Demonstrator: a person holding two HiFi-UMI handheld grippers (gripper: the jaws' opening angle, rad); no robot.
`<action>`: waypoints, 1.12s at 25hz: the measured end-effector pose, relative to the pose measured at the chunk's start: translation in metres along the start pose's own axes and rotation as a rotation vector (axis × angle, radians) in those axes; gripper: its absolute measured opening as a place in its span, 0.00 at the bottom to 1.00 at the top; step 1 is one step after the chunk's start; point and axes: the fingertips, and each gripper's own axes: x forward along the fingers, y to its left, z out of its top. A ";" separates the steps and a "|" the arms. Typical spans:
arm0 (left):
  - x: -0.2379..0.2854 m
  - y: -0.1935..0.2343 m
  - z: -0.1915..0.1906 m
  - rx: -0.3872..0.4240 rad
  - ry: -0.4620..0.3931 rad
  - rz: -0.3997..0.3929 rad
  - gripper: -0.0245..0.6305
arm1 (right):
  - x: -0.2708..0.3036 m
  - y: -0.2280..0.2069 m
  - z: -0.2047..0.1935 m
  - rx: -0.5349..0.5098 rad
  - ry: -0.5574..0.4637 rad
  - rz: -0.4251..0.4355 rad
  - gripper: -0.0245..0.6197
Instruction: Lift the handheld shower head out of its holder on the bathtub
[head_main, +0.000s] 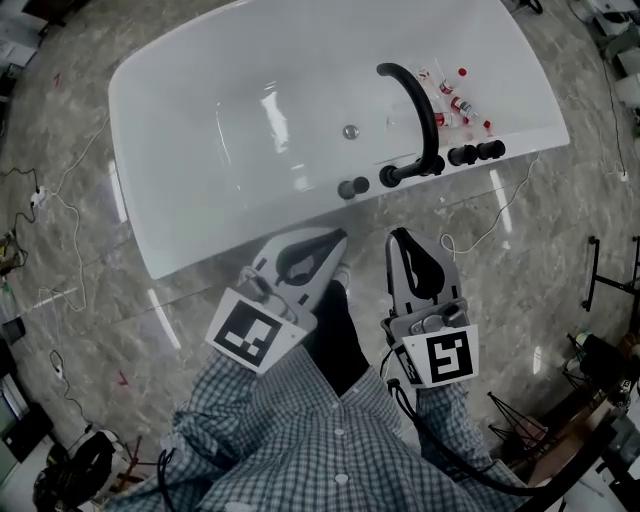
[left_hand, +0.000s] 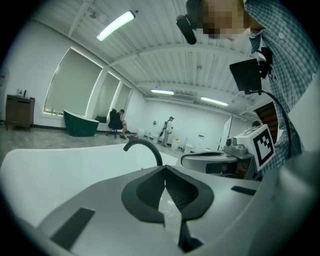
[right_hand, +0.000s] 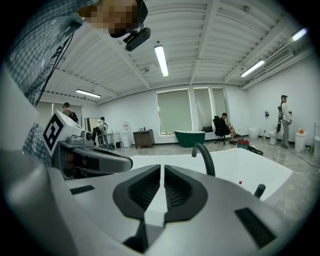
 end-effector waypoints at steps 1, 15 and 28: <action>0.002 0.005 -0.002 -0.002 0.004 0.000 0.05 | 0.005 -0.001 -0.003 0.001 0.006 0.003 0.08; 0.037 0.045 -0.048 0.023 0.056 -0.084 0.06 | 0.066 -0.027 -0.050 0.007 0.079 0.037 0.08; 0.065 0.067 -0.099 -0.004 0.136 -0.077 0.06 | 0.089 -0.045 -0.113 0.015 0.198 0.049 0.08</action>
